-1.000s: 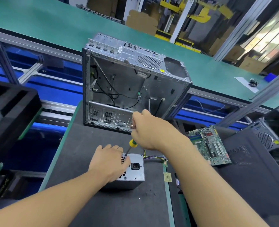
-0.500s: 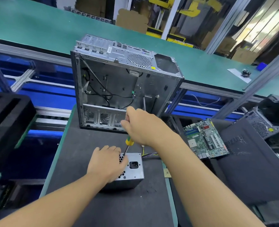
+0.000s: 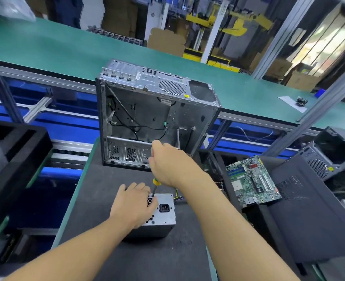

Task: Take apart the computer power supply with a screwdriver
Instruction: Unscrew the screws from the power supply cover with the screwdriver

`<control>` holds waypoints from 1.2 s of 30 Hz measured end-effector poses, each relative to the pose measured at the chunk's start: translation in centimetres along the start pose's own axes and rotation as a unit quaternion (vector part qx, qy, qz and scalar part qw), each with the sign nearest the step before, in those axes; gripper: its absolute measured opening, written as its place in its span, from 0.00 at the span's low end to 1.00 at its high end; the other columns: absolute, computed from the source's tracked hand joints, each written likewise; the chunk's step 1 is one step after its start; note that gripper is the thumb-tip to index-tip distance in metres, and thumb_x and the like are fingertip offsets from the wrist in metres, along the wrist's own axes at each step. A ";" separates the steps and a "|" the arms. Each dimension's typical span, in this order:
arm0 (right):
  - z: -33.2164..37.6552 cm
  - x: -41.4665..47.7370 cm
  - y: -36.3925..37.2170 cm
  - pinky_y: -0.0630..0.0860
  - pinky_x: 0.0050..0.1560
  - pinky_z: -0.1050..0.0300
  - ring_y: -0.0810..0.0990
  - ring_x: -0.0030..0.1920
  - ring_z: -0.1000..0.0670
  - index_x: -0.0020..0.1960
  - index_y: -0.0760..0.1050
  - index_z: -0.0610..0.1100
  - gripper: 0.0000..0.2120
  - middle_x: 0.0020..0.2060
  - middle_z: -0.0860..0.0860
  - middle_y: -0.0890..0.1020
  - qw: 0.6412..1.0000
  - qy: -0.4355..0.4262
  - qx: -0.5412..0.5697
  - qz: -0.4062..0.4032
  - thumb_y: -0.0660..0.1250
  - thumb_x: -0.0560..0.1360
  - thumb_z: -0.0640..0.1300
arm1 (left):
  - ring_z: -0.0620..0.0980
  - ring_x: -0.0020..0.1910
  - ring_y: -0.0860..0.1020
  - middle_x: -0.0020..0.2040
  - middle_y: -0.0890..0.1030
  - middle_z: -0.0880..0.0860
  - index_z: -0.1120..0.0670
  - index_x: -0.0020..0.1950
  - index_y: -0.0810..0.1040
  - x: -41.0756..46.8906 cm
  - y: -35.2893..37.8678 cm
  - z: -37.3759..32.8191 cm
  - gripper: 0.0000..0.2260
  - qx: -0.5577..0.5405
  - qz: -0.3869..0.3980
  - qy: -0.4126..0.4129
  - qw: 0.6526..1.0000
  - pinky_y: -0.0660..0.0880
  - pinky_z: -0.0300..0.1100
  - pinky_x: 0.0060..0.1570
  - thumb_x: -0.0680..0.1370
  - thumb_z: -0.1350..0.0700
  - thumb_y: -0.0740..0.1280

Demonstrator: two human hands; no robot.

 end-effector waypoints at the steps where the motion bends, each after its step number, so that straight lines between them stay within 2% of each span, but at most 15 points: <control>1: 0.1 -0.1 -0.1 0.68 0.35 0.49 0.72 0.37 0.43 0.51 0.62 0.43 0.09 0.40 0.47 0.72 1.000 -0.001 0.003 -0.015 0.53 0.83 0.49 | 0.47 0.55 0.71 0.53 0.75 0.43 0.46 0.58 0.76 -0.2 -0.2 -0.1 0.24 0.015 -0.011 -0.003 1.000 0.62 0.47 0.55 0.78 0.39 0.45; 4: 0.2 -0.4 -0.1 0.61 0.29 0.53 0.72 0.35 0.43 0.50 0.60 0.43 0.07 0.35 0.48 0.69 0.998 -0.020 -0.051 -0.043 0.54 0.83 0.45 | 0.49 0.54 0.71 0.52 0.74 0.45 0.46 0.56 0.77 -0.7 -0.3 -0.2 0.28 0.050 -0.024 -0.025 0.998 0.61 0.49 0.55 0.77 0.36 0.41; 7: -0.1 -0.8 0.1 0.70 0.34 0.52 0.76 0.37 0.43 0.54 0.63 0.44 0.05 0.48 0.46 0.69 0.999 -0.041 -0.025 0.007 0.57 0.79 0.39 | 0.52 0.57 0.71 0.54 0.75 0.48 0.47 0.56 0.76 -1.0 -0.1 0.0 0.31 0.079 -0.018 -0.062 0.995 0.59 0.52 0.59 0.76 0.34 0.39; 10: -0.6 -1.4 0.3 0.71 0.38 0.51 0.74 0.40 0.46 0.54 0.64 0.47 0.09 0.53 0.48 0.65 0.995 -0.046 0.053 0.076 0.61 0.75 0.40 | 0.53 0.58 0.68 0.56 0.73 0.49 0.48 0.58 0.73 -1.2 0.4 0.4 0.28 0.075 0.008 -0.090 0.993 0.60 0.52 0.60 0.77 0.34 0.41; 12: -1.1 -1.5 0.1 0.72 0.40 0.50 0.75 0.43 0.44 0.54 0.64 0.46 0.10 0.53 0.47 0.68 0.997 -0.032 0.031 0.057 0.62 0.75 0.45 | 0.52 0.58 0.68 0.57 0.73 0.48 0.47 0.59 0.73 -0.9 0.4 0.6 0.27 0.036 0.011 -0.095 0.995 0.63 0.51 0.57 0.77 0.34 0.43; 15: -1.7 -1.3 0.0 0.68 0.38 0.50 0.75 0.42 0.42 0.54 0.63 0.45 0.14 0.48 0.46 0.74 1.000 -0.001 0.016 0.006 0.55 0.81 0.56 | 0.50 0.59 0.69 0.57 0.75 0.46 0.46 0.60 0.74 -0.9 0.1 0.9 0.27 -0.002 0.006 -0.096 0.995 0.65 0.49 0.55 0.76 0.34 0.44; 17: -1.5 -1.1 0.3 0.65 0.34 0.51 0.74 0.41 0.41 0.51 0.61 0.44 0.11 0.42 0.46 0.75 1.000 -0.012 0.019 -0.009 0.54 0.83 0.52 | 0.50 0.58 0.69 0.56 0.76 0.45 0.46 0.59 0.74 -1.0 0.0 0.7 0.28 -0.001 0.003 -0.094 0.996 0.65 0.49 0.54 0.75 0.34 0.43; 19: -1.2 -0.9 0.3 0.68 0.35 0.51 0.75 0.41 0.40 0.53 0.62 0.43 0.04 0.48 0.43 0.74 0.999 -0.027 0.018 -0.007 0.56 0.82 0.43 | 0.49 0.57 0.70 0.52 0.76 0.45 0.46 0.56 0.74 -1.2 -0.2 0.6 0.28 -0.004 -0.005 -0.096 0.995 0.65 0.48 0.52 0.74 0.34 0.42; 21: -1.1 -0.8 0.5 0.74 0.42 0.49 0.76 0.42 0.40 0.59 0.65 0.42 0.09 0.58 0.41 0.70 0.999 -0.035 0.027 0.023 0.57 0.80 0.40 | 0.49 0.54 0.70 0.46 0.73 0.44 0.45 0.50 0.72 -1.3 -0.2 0.7 0.24 -0.004 -0.010 -0.103 0.995 0.65 0.48 0.49 0.74 0.34 0.43; 23: -1.4 -0.8 0.7 0.76 0.45 0.48 0.77 0.41 0.41 0.60 0.66 0.43 0.11 0.61 0.43 0.66 0.997 -0.034 0.048 0.050 0.59 0.78 0.41 | 0.49 0.50 0.68 0.43 0.70 0.44 0.45 0.46 0.69 -1.3 -0.2 0.9 0.20 -0.003 -0.013 -0.105 0.994 0.65 0.48 0.48 0.74 0.34 0.44; 26: -2.4 -0.7 0.6 0.71 0.36 0.51 0.76 0.41 0.42 0.57 0.64 0.44 0.11 0.59 0.44 0.67 0.998 -0.018 0.047 0.038 0.60 0.77 0.47 | 0.48 0.47 0.66 0.41 0.69 0.45 0.44 0.45 0.68 -1.1 -0.1 1.1 0.19 -0.005 -0.019 -0.106 0.994 0.65 0.48 0.48 0.74 0.34 0.44; 29: -3.4 -0.6 0.0 0.61 0.31 0.54 0.73 0.43 0.41 0.59 0.63 0.44 0.15 0.50 0.45 0.69 0.998 0.019 0.055 0.003 0.54 0.81 0.54 | 0.48 0.49 0.67 0.43 0.70 0.44 0.45 0.47 0.70 -1.0 0.0 1.1 0.22 0.007 -0.021 -0.102 0.995 0.66 0.48 0.50 0.74 0.34 0.44; 32: -2.5 -0.2 0.0 0.63 0.31 0.53 0.74 0.42 0.40 0.53 0.61 0.42 0.07 0.40 0.45 0.70 0.998 -0.013 0.054 0.005 0.55 0.82 0.46 | 0.47 0.48 0.67 0.43 0.69 0.44 0.45 0.47 0.71 -1.0 -0.1 1.1 0.21 0.009 -0.033 -0.104 0.994 0.66 0.47 0.49 0.74 0.34 0.45; 34: -1.9 -0.1 0.1 0.68 0.33 0.52 0.75 0.41 0.40 0.52 0.62 0.42 0.04 0.43 0.43 0.72 0.997 -0.033 0.062 0.023 0.57 0.80 0.39 | 0.46 0.47 0.65 0.42 0.69 0.44 0.44 0.46 0.69 -0.9 -0.2 1.1 0.19 0.008 -0.036 -0.106 0.994 0.65 0.47 0.48 0.75 0.34 0.45; 36: -1.4 -0.2 0.0 0.70 0.37 0.51 0.74 0.40 0.40 0.53 0.62 0.42 0.04 0.49 0.42 0.70 0.996 -0.036 0.073 0.037 0.57 0.80 0.38 | 0.47 0.47 0.65 0.42 0.70 0.44 0.45 0.45 0.69 -0.8 -0.2 1.1 0.19 0.007 -0.029 -0.103 0.994 0.65 0.47 0.48 0.75 0.34 0.45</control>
Point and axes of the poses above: each hand's wrist, its own x-axis towards the middle knuckle, its own y-axis out of the palm, z = x × y, the point moved 9 cm from there along x, towards the middle knuckle
